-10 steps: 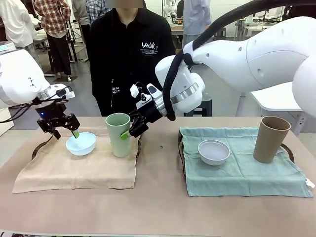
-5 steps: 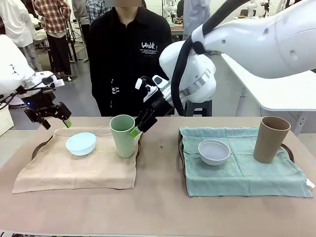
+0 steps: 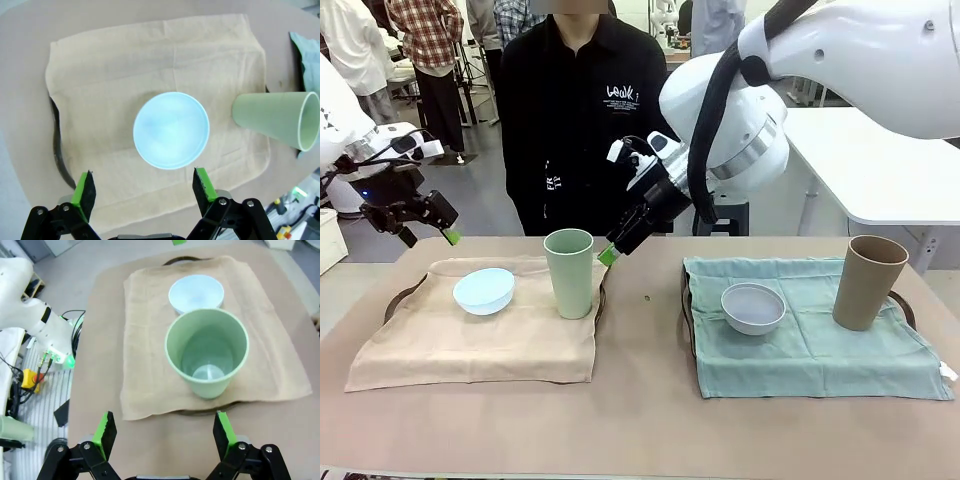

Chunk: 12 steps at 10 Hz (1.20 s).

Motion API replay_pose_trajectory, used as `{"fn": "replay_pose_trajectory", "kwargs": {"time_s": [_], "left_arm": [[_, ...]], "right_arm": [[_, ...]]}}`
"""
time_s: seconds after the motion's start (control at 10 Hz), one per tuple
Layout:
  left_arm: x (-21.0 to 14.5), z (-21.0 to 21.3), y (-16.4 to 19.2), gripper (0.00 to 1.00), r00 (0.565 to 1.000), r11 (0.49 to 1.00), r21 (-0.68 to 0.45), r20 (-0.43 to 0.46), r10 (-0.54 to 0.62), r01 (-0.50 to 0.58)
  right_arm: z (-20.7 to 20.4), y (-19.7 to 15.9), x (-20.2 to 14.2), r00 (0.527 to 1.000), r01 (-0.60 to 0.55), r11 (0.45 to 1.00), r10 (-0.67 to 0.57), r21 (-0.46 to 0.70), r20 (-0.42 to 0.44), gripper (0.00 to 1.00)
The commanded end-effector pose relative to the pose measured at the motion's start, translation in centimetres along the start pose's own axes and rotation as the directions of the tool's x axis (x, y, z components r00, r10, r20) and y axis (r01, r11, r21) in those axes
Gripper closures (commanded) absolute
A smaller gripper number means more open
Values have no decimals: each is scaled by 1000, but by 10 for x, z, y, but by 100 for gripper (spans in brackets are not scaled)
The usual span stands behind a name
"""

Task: Set up a tray with a mat and arrange the tableware.
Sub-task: Place the Picnic Bowl and Reusable plastic cup back onto the Handle tray in front of the human's position.

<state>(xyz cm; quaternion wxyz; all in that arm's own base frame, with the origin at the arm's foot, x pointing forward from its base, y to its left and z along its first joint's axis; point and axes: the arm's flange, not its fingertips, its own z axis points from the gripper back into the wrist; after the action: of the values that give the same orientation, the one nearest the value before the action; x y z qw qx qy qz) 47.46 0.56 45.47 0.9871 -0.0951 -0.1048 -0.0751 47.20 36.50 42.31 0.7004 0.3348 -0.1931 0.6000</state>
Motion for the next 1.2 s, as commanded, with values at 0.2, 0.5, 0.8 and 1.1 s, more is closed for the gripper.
{"fn": "replay_pose_trajectory", "kwargs": {"time_s": [0.2, 0.5, 0.8, 1.1], "left_arm": [[-26, 75, -83, 0, 985, 986, -10, 43, -165, 165], [-25, 80, -90, 0, 985, 986, -10, 41, -165, 165], [-25, 80, -90, 0, 985, 986, -10, 41, -165, 165], [-25, 80, -90, 0, 985, 986, -10, 41, -165, 165]], "right_arm": [[88, 139, 42, 940, 260, 928, -307, -268, -151, 0], [88, 138, 40, 953, 232, 926, -278, -298, -123, 0], [88, 138, 40, 953, 232, 926, -278, -298, -123, 0], [88, 138, 40, 953, 232, 926, -278, -298, -123, 0]]}}
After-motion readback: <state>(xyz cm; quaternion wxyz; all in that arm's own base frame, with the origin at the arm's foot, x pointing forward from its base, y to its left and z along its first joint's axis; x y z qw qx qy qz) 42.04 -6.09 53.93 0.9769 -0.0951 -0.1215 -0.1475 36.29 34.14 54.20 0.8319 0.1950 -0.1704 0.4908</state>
